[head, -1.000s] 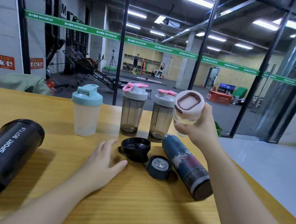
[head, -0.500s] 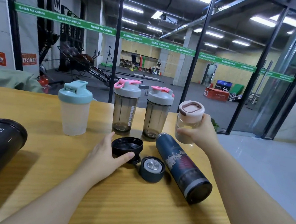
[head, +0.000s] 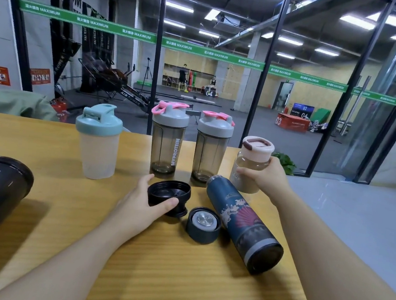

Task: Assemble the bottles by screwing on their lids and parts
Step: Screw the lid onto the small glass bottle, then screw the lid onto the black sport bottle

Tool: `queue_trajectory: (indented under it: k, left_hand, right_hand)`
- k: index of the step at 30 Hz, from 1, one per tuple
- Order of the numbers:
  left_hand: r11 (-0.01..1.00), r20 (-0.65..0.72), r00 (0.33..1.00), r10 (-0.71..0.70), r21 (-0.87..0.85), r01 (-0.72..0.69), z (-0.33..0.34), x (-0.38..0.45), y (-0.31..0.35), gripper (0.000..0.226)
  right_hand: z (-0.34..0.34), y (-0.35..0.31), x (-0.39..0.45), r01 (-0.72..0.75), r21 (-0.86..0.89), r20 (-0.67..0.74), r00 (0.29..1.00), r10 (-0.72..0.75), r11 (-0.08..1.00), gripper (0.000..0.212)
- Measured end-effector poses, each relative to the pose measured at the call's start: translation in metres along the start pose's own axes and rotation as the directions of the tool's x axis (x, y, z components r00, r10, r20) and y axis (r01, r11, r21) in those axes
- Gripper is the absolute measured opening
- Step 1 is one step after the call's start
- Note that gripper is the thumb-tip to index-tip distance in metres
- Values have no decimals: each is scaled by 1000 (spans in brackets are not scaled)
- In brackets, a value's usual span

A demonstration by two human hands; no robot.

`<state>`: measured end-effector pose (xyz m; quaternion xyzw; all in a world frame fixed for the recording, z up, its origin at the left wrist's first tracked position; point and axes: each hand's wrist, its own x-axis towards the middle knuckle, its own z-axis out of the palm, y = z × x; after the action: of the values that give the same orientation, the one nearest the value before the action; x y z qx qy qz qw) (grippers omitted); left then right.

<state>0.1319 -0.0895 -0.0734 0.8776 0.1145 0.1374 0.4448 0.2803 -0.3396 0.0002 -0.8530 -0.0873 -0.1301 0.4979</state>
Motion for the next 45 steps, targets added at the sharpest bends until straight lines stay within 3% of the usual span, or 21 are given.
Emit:
queue_trajectory:
  k: [6,14,19,22,25,30,34,38,40,42,45]
  left_hand:
    - [999,-14,1000,8,-36,-8,0,-3,1,105]
    - [993,-93,995,46,-107,-56,-3,-5,1,73]
    - [986,-102,993,62,-150,-77,-6,-7,2,79]
    - [977,-112,991,75,-191,-96,-8,-11,2,82]
    - [964,-115,989,94,-238,-120,-8,-15,4,85]
    - [967,-123,979,163,-179,-184,-9,-27,6,82]
    - [961,-171,963,207,-149,-233,-12,-37,11,92]
    - [944,-237,947,214,-198,-263,-20,-47,14,91]
    - [927,-268,940,212,-249,-280,-24,-51,15,86]
    - [912,-283,936,211,-287,-292,-28,-52,15,79]
    - [891,-295,930,218,-328,-313,-32,-50,14,68]
  right_hand:
    - [4,-2,1,-15,-3,4,1000,15,1000,65]
    - [8,-2,2,-90,-5,-13,996,90,996,75]
    - [9,-10,-9,-138,5,33,990,138,990,80]
    - [8,-24,-24,-177,-100,59,981,183,979,89]
    - [5,-43,-46,-155,-229,103,978,182,961,83]
    - [17,-72,-81,-114,-334,181,966,182,936,84]
    - [37,-88,-109,-1,-89,277,960,25,996,72]
    - [72,-96,-130,-152,288,336,941,49,945,68]
    - [87,-95,-140,-325,454,415,901,126,830,63]
    - [95,-94,-151,-480,594,532,836,133,646,51]
    - [99,-95,-162,-625,636,668,740,83,453,50]
